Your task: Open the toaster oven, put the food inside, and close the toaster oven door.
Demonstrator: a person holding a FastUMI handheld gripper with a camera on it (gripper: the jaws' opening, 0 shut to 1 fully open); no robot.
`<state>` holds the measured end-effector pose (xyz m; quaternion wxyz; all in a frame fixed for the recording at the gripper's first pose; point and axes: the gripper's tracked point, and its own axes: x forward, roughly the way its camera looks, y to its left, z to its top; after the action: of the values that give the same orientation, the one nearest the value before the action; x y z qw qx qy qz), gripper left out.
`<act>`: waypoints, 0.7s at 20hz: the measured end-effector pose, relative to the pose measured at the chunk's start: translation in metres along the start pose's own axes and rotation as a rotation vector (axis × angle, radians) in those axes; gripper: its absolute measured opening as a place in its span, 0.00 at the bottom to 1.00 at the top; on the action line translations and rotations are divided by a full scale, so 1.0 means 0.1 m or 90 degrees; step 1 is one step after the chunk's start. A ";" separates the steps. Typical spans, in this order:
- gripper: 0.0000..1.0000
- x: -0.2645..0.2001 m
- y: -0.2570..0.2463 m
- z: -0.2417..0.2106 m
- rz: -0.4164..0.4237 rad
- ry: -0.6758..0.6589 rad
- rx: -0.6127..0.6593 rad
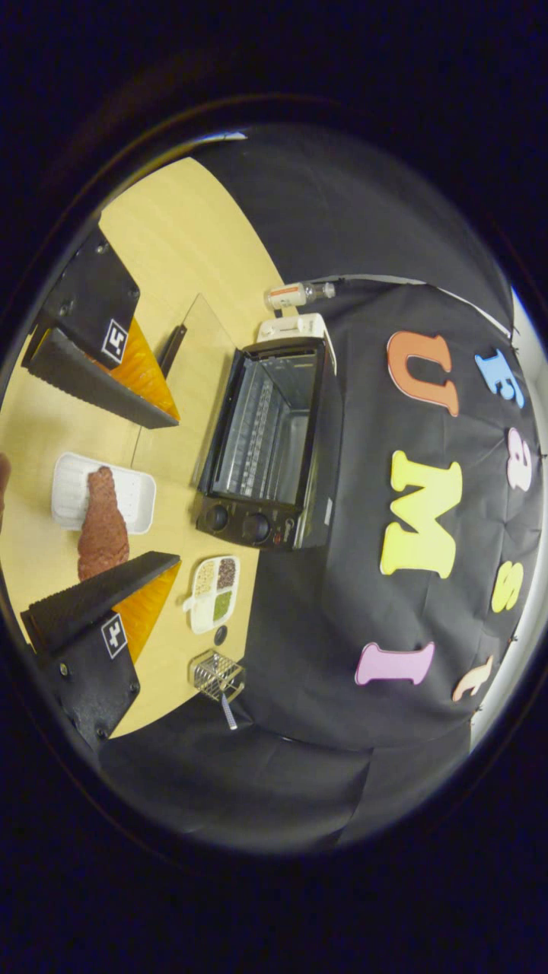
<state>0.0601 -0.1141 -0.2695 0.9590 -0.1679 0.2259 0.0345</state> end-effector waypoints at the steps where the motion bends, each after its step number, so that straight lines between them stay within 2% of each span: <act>1: 1.00 0.01 -0.14 -0.04 -0.004 0.011 0.004; 6: 1.00 0.09 -0.53 -0.29 0.016 0.072 0.072; 11: 0.98 0.14 -0.69 -0.57 0.057 0.118 0.138; 13: 0.91 0.13 -0.66 -0.61 0.086 0.121 0.182; 14: 0.81 0.14 -0.64 -0.63 0.102 0.126 0.211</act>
<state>0.0550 -0.1955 -0.3095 0.9407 0.0083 0.3345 0.0565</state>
